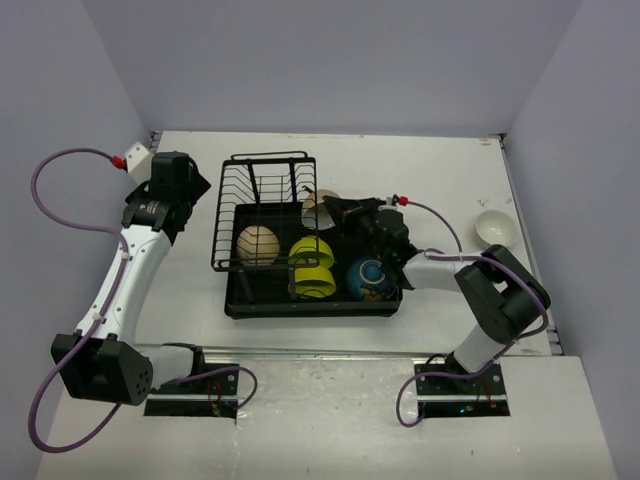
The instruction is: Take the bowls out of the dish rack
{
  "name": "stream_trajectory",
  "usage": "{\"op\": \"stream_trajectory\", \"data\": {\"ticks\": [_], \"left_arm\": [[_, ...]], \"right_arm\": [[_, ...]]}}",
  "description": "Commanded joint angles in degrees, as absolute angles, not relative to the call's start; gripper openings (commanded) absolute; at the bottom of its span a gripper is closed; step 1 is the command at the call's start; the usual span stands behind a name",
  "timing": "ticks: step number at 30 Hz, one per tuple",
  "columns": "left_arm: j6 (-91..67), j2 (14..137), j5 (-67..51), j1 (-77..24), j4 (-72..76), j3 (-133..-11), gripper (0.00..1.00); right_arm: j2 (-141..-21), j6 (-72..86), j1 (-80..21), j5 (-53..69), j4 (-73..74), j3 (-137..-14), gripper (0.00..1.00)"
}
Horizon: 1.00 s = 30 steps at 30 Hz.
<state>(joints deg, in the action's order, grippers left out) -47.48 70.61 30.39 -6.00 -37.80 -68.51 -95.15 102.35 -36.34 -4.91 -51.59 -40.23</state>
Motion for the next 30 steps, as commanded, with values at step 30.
{"op": "stream_trajectory", "data": {"ticks": [30], "left_arm": [[-49.4, 69.1, 30.8, -5.5, -36.9, -66.8, 1.00]], "right_arm": [[-76.4, 91.5, -30.9, -0.4, -41.1, -38.3, 0.00]]}}
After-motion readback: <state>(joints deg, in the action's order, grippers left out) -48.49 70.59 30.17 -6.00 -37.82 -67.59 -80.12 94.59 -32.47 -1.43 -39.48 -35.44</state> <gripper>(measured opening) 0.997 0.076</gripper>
